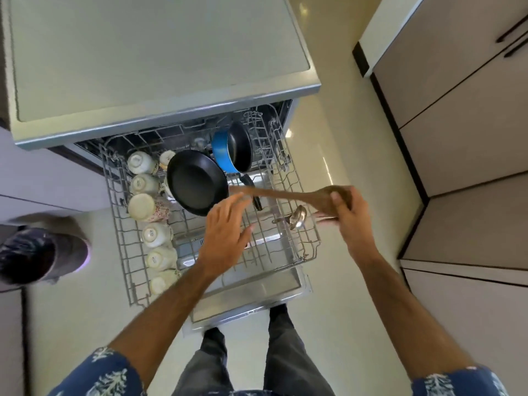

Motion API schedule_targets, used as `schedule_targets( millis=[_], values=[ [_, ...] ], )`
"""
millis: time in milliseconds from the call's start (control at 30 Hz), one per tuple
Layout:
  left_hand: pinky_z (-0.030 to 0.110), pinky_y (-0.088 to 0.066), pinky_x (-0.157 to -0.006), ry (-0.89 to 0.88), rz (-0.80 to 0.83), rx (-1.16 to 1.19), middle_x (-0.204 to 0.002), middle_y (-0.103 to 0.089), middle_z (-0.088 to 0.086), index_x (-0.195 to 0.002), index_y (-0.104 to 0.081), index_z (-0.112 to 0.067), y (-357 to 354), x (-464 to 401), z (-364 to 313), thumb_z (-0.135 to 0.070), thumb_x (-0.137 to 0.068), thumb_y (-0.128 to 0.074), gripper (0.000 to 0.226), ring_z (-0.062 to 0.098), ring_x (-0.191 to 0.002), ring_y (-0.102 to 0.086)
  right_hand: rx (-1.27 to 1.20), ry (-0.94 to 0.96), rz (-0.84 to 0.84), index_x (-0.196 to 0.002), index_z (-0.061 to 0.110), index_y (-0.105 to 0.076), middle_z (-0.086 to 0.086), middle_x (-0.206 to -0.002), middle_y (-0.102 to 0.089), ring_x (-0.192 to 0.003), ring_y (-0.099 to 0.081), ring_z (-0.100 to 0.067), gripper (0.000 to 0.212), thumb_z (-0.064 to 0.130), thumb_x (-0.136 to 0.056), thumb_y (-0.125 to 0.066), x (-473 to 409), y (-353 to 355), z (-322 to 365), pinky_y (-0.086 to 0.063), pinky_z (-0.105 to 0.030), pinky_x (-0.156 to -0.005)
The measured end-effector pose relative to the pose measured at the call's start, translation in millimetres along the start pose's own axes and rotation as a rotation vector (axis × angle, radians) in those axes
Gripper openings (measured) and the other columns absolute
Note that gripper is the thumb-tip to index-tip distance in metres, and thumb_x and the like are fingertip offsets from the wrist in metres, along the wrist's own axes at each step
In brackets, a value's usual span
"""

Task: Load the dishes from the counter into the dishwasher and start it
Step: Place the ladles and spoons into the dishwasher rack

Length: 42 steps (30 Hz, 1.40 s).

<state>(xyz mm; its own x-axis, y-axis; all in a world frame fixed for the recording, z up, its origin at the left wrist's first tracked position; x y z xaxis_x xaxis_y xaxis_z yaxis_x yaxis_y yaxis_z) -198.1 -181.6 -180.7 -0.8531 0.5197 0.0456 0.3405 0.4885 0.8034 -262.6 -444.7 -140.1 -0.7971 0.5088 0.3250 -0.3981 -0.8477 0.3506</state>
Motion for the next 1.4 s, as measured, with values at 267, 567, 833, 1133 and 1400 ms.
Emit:
schedule_targets(
  millis=[267,567,833,1133,1400],
  values=[
    [0.038,-0.032,-0.115,0.205,0.712,-0.096,-0.153,-0.042,0.002,-0.149,-0.042,-0.025,-153,58,29,-0.038,-0.103,-0.049,0.048,0.024,-0.142,-0.033,0.019,0.067,-0.075,-0.113,0.009,-0.053,-0.010,-0.096,-0.070,-0.056,-0.069,-0.033,0.011,0.012,-0.104,-0.048,-39,100,-34,-0.058,-0.050,-0.052],
    [0.046,-0.024,-0.119,0.161,0.653,-0.264,-0.157,-0.037,-0.002,-0.128,-0.062,-0.036,-159,71,26,-0.060,-0.101,-0.019,0.056,0.024,-0.148,-0.025,0.276,0.250,0.038,-0.117,0.014,-0.052,-0.006,-0.087,-0.068,-0.052,-0.067,-0.018,0.014,0.014,-0.104,-0.046,-52,82,11,-0.058,-0.036,-0.053],
    [0.046,-0.020,-0.120,0.147,0.608,-0.252,-0.159,-0.034,-0.001,-0.132,-0.061,-0.036,-158,79,30,-0.050,-0.103,-0.035,0.041,0.023,-0.149,-0.024,0.596,0.435,0.194,-0.122,0.017,-0.048,-0.003,-0.096,-0.070,-0.069,-0.066,-0.020,0.020,0.020,-0.103,-0.046,-69,11,35,-0.058,-0.039,-0.063],
    [0.049,-0.029,-0.116,0.114,0.551,-0.255,-0.156,-0.040,0.003,-0.128,-0.063,-0.031,-157,80,32,-0.050,-0.101,-0.043,0.039,0.026,-0.146,-0.032,0.951,0.489,0.447,-0.123,0.010,-0.043,-0.012,-0.098,-0.072,-0.071,-0.066,-0.026,0.024,0.016,-0.101,-0.049,-78,-99,-37,-0.059,-0.043,-0.064],
    [0.049,-0.024,-0.120,0.177,0.551,-0.315,-0.160,-0.031,0.004,-0.149,-0.041,-0.023,-153,82,32,-0.054,-0.102,-0.038,0.056,0.024,-0.149,-0.026,0.849,0.304,0.542,-0.132,0.007,-0.038,-0.013,-0.109,-0.064,-0.091,-0.064,-0.032,0.043,0.022,-0.096,-0.056,-96,-103,-58,-0.055,-0.044,-0.078]
  ],
)
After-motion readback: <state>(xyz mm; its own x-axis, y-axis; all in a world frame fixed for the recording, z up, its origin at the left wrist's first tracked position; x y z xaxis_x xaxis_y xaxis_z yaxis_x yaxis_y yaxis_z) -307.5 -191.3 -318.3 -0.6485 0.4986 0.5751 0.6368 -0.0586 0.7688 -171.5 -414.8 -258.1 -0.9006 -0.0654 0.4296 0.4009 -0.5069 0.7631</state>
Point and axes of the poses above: each hand's wrist, its own x-axis away from the middle knuckle, its own y-axis out of the back of the hand, z = x × y, the point moved 7 cm from there along -x, towards the middle knuckle
